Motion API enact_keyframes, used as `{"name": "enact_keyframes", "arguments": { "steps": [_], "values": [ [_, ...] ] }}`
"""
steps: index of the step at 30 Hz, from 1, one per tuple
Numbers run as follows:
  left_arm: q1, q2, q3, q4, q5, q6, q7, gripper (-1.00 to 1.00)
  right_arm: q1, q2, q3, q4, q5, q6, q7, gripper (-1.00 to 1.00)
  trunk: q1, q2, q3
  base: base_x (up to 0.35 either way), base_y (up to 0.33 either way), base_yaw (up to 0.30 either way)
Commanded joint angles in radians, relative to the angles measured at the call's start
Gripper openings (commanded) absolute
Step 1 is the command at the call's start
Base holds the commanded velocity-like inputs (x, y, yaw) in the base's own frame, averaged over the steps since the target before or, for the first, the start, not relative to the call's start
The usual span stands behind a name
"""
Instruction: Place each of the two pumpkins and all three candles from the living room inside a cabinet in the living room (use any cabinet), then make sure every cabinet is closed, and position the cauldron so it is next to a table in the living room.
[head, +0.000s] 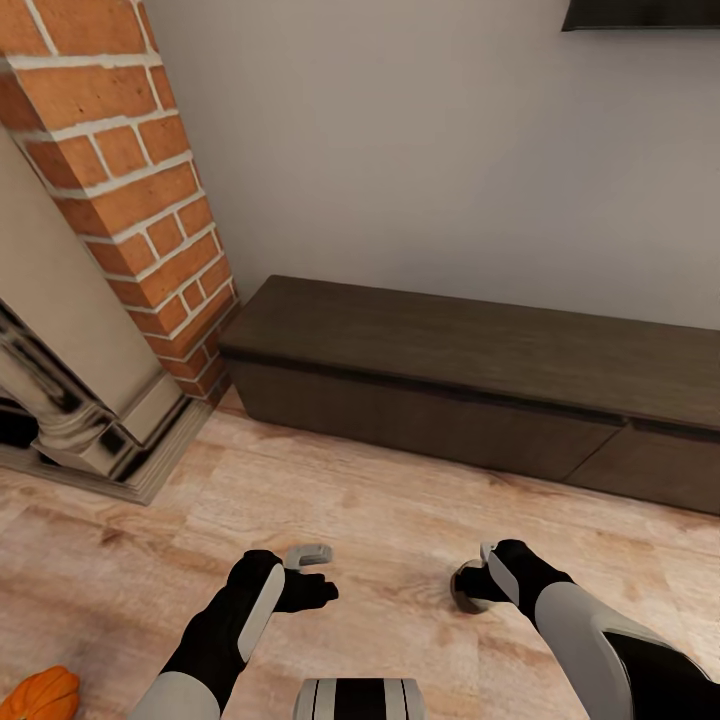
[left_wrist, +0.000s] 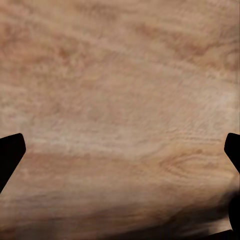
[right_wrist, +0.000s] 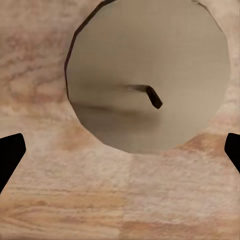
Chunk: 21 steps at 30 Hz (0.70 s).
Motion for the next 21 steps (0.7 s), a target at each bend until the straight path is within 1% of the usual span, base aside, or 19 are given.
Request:
{"name": "enact_keyframes", "arguments": {
  "steps": [1,10,21],
  "values": [
    [0.0,0.0,-0.001,-0.001,0.009,0.004,0.007,1.0,0.0,0.001,-0.009,-0.001,0.01,0.005,0.0,1.0,0.0,0.0,-0.001,0.041,0.0,-0.041],
    [0.0,0.0,-0.001,-0.001,0.009,0.004,0.007,1.0,0.0,0.001,-0.009,-0.001,0.01,0.005,0.0,1.0,0.0,0.0,0.002,0.009,0.0,-0.137],
    [0.0,0.0,-0.001,-0.001,0.009,0.004,0.007,1.0,0.0,0.001,-0.009,-0.001,0.01,0.005,0.001,1.0,0.0,0.0,0.002,0.0,0.0,-0.016]
  ]
}}
